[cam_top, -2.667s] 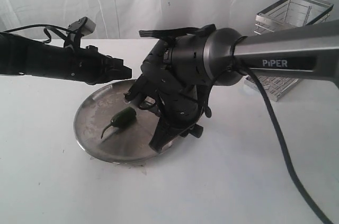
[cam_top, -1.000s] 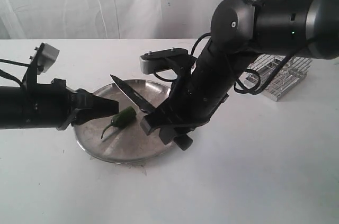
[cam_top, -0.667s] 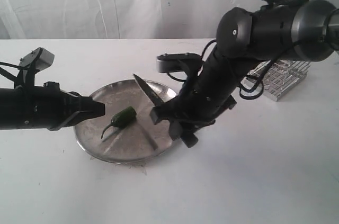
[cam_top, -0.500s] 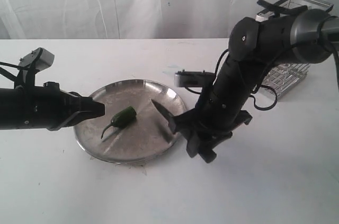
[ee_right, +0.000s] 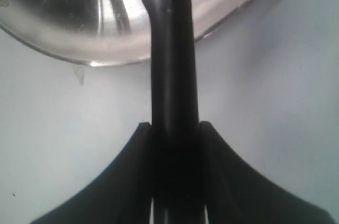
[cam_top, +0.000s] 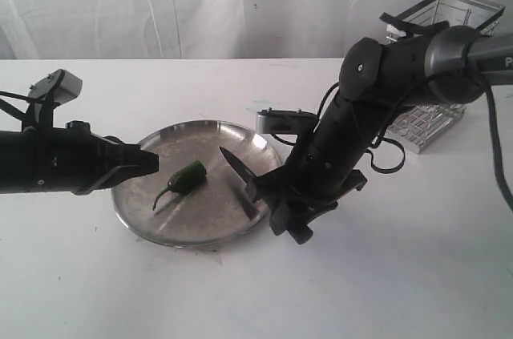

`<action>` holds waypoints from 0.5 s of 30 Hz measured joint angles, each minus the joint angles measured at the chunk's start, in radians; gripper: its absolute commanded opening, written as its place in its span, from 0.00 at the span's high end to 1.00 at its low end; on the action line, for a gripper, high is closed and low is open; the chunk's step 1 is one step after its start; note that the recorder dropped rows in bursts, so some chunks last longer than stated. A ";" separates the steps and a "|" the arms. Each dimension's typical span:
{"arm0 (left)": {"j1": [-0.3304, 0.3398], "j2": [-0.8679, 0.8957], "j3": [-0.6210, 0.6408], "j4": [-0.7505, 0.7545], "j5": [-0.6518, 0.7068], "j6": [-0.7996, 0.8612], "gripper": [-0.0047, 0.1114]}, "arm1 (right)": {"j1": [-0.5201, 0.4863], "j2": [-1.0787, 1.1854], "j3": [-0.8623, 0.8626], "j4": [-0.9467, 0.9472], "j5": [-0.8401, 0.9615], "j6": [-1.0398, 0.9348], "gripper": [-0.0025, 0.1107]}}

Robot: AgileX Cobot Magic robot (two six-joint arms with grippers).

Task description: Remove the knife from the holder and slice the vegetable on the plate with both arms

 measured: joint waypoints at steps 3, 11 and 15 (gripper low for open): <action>0.000 0.000 0.000 0.000 0.000 0.000 0.96 | 0.000 0.023 -0.006 0.000 -0.014 0.000 0.87; 0.000 0.000 0.000 0.000 0.000 0.000 0.96 | 0.000 0.062 -0.050 0.000 -0.024 0.000 0.79; 0.000 0.000 0.000 0.000 0.002 0.002 0.96 | 0.000 0.071 -0.052 0.000 -0.024 0.000 0.74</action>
